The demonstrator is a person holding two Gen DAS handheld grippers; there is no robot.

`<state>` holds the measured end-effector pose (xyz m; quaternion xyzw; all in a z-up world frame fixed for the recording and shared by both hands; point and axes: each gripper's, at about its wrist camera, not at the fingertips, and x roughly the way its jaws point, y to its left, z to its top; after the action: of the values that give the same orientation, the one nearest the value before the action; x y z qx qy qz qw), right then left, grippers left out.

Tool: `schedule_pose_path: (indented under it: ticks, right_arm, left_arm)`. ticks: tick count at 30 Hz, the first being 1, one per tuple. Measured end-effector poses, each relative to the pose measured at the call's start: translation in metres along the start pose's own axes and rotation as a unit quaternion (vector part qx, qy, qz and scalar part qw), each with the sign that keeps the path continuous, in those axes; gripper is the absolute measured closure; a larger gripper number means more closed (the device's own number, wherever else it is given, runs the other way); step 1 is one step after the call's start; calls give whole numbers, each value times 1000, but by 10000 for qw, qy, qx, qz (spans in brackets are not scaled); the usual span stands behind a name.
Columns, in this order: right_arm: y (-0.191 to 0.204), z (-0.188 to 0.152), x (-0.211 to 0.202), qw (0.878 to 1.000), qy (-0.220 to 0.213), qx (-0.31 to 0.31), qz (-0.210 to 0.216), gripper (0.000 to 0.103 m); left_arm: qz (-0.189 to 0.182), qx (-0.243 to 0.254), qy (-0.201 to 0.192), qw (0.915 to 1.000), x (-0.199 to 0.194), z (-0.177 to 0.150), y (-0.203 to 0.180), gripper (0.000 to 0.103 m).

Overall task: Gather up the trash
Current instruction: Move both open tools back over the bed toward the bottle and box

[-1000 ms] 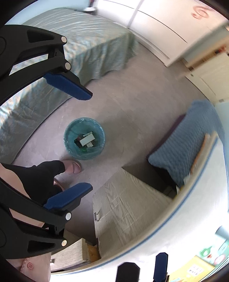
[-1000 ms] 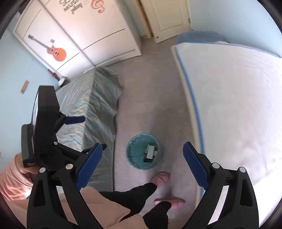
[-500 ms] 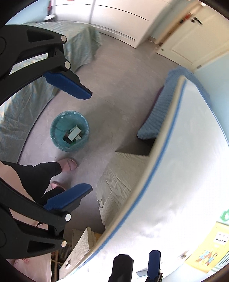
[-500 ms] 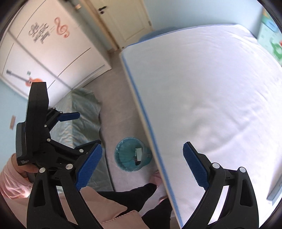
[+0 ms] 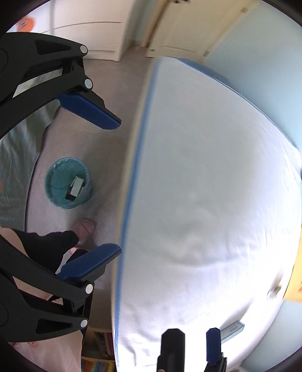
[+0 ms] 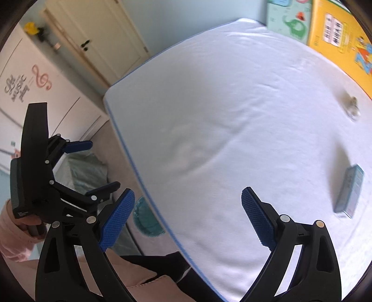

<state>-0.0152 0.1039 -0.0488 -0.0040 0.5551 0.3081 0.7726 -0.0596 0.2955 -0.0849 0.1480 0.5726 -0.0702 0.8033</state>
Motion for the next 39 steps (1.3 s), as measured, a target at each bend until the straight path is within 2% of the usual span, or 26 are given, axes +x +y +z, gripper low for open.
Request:
schedule_pose_path:
  ticks: [5, 9, 12, 15, 19, 24, 25, 31, 36, 39]
  right_arm:
    - [-41, -10, -26, 9984, -267, 237, -442, 11]
    - [-84, -18, -44, 9944, -484, 646, -685, 11]
    - [-109, -28, -52, 9905, -561, 932, -840, 11]
    - [-131, -38, -59, 9858, -595, 1298, -887, 11]
    - [-151, -45, -61, 9766, -672, 1686, -1150, 11]
    - [-171, -49, -54, 9545, -731, 2436, -1560, 11]
    - [-171, -49, -54, 9498, -777, 2576, -1597, 11]
    - [-175, -45, -41, 9212, -880, 3181, -2061, 11]
    - [-177, -38, -34, 9078, -905, 3432, -2235, 11]
    - [-181, -36, -26, 9054, -813, 3518, -2235, 12]
  left_arm:
    - [-17, 548, -90, 9985, -2, 38, -29, 7]
    - [86, 1102, -188, 9937, -2, 74, -59, 7]
    - [130, 1583, -381, 9866, -3, 101, -85, 7]
    - [172, 2140, -556, 9751, -4, 130, -110, 7]
    - [182, 2939, -759, 9526, 1, 169, -132, 7]
    - [-75, 3731, -1004, 9223, 17, 226, -160, 7]
    - [-182, 3944, -1061, 9126, 22, 239, -167, 7]
    - [-605, 4715, -1305, 8700, 47, 289, -207, 7]
    - [-932, 5020, -1313, 8497, 64, 313, -231, 7]
    - [-1015, 5205, -1332, 8373, 76, 323, -245, 7]
